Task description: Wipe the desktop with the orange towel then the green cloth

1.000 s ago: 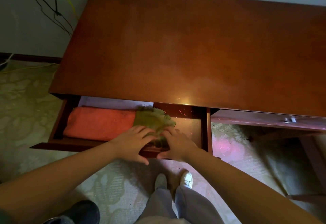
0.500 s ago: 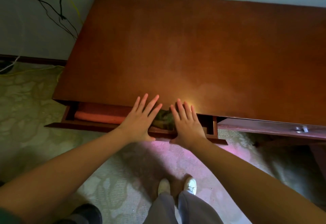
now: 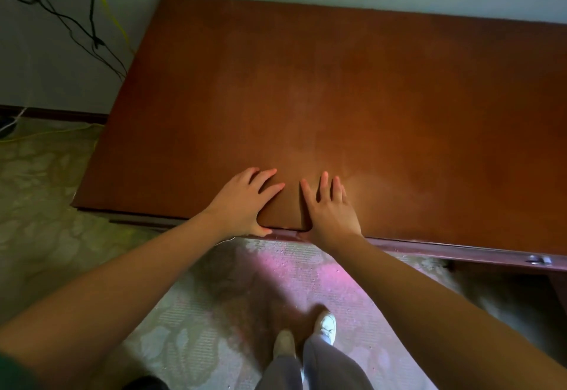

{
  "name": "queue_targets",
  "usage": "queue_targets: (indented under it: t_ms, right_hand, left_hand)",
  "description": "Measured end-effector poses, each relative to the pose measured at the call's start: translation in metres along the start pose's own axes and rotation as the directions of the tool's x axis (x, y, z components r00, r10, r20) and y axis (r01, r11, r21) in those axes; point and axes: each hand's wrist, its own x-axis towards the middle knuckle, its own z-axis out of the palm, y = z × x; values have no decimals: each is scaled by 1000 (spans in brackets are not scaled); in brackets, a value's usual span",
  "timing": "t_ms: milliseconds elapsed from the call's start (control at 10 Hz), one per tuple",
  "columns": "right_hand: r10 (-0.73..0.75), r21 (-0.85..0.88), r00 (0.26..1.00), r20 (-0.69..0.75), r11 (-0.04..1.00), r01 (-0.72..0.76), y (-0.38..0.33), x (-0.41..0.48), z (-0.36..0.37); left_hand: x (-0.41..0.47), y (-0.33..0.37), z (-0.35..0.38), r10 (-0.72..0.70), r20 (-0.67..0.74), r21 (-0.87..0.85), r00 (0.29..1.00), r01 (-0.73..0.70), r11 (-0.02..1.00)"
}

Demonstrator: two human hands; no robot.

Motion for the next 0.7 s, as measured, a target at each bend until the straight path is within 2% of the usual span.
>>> queue_targets:
  t_ms: [200, 400, 500, 600, 700]
  right_hand:
    - [-115, -58, 993, 14, 992, 116, 8, 6, -4]
    - [-179, -87, 982, 61, 979, 184, 13, 5, -15]
    - [-209, -29, 972, 105, 977, 213, 18, 3, -21]
    - [-232, 68, 972, 32, 971, 230, 40, 9, -37]
    - [-276, 168, 961, 26, 949, 268, 64, -3, -33]
  left_hand:
    - [5, -1, -9, 8, 61, 47, 998, -11, 999]
    - [8, 8, -21, -42, 119, 47, 992, 36, 998]
    - [15, 20, -39, -117, 199, -55, 973, 130, 990]
    - [34, 27, -60, -255, 212, -242, 943, 304, 922]
    - [32, 53, -54, -382, 136, -468, 914, 399, 789]
